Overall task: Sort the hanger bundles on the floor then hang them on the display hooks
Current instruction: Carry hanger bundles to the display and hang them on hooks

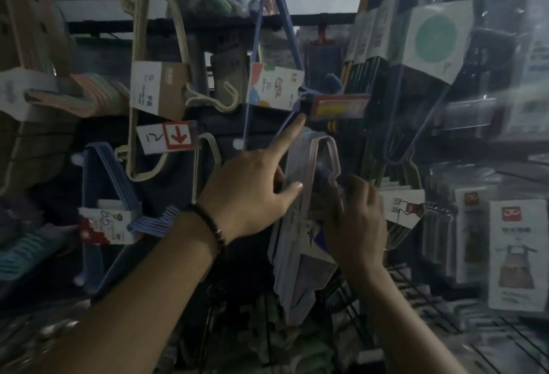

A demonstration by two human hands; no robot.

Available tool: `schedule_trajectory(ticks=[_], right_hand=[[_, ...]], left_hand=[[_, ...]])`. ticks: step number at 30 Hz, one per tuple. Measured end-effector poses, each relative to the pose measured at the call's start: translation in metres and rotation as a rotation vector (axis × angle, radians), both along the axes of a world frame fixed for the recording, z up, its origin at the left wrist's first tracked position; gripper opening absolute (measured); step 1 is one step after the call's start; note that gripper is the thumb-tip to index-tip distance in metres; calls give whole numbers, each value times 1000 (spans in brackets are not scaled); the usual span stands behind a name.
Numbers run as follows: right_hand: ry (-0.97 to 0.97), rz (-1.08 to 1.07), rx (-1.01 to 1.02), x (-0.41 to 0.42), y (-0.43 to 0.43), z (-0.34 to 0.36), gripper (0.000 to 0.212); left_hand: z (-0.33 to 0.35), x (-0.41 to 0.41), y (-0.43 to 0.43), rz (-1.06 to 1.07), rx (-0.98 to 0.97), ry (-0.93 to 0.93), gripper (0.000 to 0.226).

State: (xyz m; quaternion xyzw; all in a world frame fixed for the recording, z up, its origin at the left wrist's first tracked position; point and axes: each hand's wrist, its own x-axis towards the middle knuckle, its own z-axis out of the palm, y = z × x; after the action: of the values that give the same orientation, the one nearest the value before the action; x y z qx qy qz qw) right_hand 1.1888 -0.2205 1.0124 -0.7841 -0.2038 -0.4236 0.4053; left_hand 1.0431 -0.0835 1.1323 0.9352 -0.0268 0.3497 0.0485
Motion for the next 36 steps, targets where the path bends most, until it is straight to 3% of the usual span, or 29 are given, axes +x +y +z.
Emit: schedule_trajectory(ticks=[2,4,7,9,13,16,22,27,36], right_hand=[[-126,26,123,-18,6,-20,37],[-129,148,155,-44,20,-39,25],[-70,360,57,-92,52,-69,7],[87,541,-74,-124,77,-91,9],[450,840,-487,-187,138,-146,25],[527,1061,-814,-252,182,-194,22],[562,1403,-1286,-412,229,-282,30],[610,1500,-1555,-529,234,-339,36],[546,1556,-1988,-661,246,-406,38]], left_hand=[[-23,-17,9,20,-60,-10,97],[-52,-38,23,66,-119,16,82],[-105,-81,52,172,-211,126,42],[-143,-121,71,308,-268,233,32],[-225,-226,109,634,-485,428,30],[-291,-323,116,822,-593,559,20],[-399,-523,62,1137,-1001,612,25],[-457,-652,4,1353,-1371,611,27],[-532,-751,-50,1565,-1606,482,27]])
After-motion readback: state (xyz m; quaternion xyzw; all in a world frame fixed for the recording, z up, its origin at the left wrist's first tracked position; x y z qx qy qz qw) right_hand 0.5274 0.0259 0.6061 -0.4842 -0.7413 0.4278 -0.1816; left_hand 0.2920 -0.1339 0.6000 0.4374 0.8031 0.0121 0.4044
